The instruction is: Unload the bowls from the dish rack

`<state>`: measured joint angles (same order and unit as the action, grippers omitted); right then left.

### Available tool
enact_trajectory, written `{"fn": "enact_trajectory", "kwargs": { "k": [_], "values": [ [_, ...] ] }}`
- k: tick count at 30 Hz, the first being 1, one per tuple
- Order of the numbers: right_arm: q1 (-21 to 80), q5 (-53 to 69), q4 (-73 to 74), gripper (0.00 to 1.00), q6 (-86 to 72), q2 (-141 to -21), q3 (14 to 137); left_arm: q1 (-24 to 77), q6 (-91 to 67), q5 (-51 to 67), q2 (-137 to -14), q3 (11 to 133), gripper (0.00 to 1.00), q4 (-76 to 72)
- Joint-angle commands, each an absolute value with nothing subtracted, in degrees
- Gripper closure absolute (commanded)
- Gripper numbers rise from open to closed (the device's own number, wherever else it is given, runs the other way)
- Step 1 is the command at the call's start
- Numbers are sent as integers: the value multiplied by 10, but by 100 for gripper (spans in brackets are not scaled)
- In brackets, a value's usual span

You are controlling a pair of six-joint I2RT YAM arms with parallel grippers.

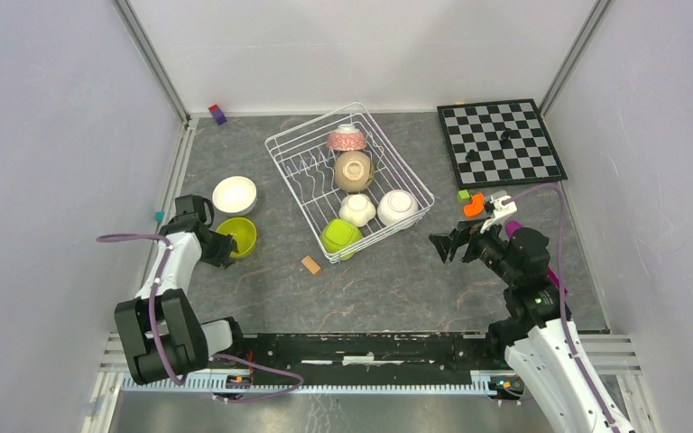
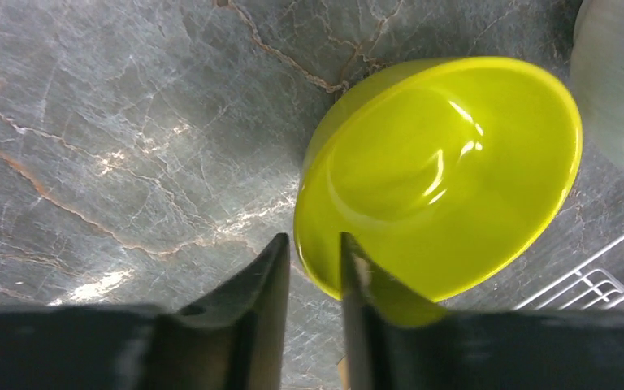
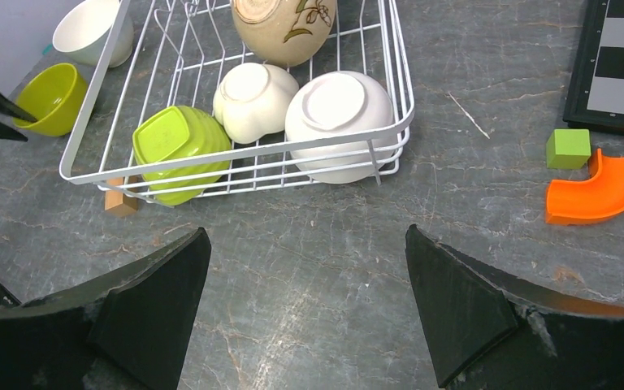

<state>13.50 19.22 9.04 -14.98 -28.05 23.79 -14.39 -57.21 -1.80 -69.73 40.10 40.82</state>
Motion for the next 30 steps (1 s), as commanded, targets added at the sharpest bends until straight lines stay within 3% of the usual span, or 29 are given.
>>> {"fn": "enact_trajectory", "kwargs": {
  "k": [1,5,14,19,23,30],
  "values": [
    [136,184,89,4,-145,-275,237,-149,-538,-17,-672,402,51,391],
    [136,178,86,4,-141,-283,238,-149,-508,-34,-638,405,27,397],
    [136,190,90,4,-156,-359,301,-145,-411,37,-508,405,5,391],
    [137,192,90,9,-170,-414,347,-135,-411,88,-436,372,2,339],
    [142,189,92,8,-163,-454,378,-108,-399,155,-432,347,2,254],
    [200,118,59,6,-134,-514,420,17,-350,121,-487,395,0,227]
  ]
}}
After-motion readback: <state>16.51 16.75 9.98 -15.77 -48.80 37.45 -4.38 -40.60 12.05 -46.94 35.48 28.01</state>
